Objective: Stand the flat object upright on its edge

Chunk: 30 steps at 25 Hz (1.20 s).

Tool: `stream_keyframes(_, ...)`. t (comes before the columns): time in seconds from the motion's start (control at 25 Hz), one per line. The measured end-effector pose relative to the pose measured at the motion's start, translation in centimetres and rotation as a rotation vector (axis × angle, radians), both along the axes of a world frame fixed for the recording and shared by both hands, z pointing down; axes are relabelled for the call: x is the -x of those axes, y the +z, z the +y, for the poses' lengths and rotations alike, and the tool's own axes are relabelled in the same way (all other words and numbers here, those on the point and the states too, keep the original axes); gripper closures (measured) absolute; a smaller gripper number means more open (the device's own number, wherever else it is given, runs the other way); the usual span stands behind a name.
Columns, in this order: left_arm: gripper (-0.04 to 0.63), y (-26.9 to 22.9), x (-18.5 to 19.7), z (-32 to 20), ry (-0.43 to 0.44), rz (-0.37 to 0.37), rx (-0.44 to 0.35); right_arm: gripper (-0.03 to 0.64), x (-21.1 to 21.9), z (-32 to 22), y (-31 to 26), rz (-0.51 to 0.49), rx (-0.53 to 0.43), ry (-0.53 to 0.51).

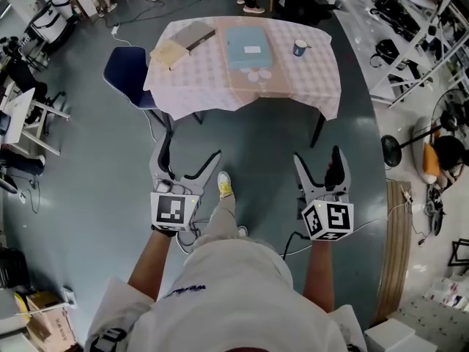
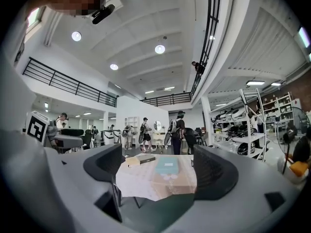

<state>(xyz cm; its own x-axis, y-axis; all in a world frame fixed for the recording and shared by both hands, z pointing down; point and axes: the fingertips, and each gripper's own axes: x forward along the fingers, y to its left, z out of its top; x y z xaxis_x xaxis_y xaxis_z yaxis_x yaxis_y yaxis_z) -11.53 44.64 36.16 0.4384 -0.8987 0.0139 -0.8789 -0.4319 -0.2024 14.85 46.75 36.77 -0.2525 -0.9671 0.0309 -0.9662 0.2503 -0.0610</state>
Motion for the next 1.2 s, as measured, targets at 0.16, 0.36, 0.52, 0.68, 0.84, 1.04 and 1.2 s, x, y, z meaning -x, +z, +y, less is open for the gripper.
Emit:
stream_keyframes(0.16, 0.092, 0.6, 0.3, -2.1, 0.016, 0.002, 0.018, 0.140, 0.4, -2.3, 0.4, 0.003, 0.014, -0.015)
stream_keyframes(0.36, 0.087, -0.7, -0.1, -6.3, 0.036, 0.034, -0.036, 0.140, 0.7, -6.8, 0.1, 0.012, 0.021, -0.022)
stream_keyframes(0.52, 0.089, -1.3, 0.2, -10.4, 0.007, 0.040, -0.059, 0.140, 0.9, -10.8, -0.2, 0.018, 0.039, -0.022)
stream_keyframes(0.68, 0.091, -1.3, 1.0, -15.2, 0.004, 0.060, -0.047, 0.140, 1.2, -15.4, -0.4, 0.026, 0.059, -0.010)
stream_keyframes(0.84, 0.091, -1.3, 1.8, -20.1, 0.015, 0.101, -0.031, 0.140, 1.5, -20.3, -1.1, 0.047, 0.071, 0.003)
stream_keyframes(1.04, 0.098, 0.3, 3.2, -26.7, -0.004, 0.070, 0.024, 0.146, 1.7, -27.0, -1.1, 0.083, 0.099, 0.027)
stream_keyframes(1.2, 0.098, 1.0, 4.5, -30.7, -0.018, 0.096, 0.065, 0.150, 2.6, -31.1, -0.8, 0.082, 0.115, 0.032)
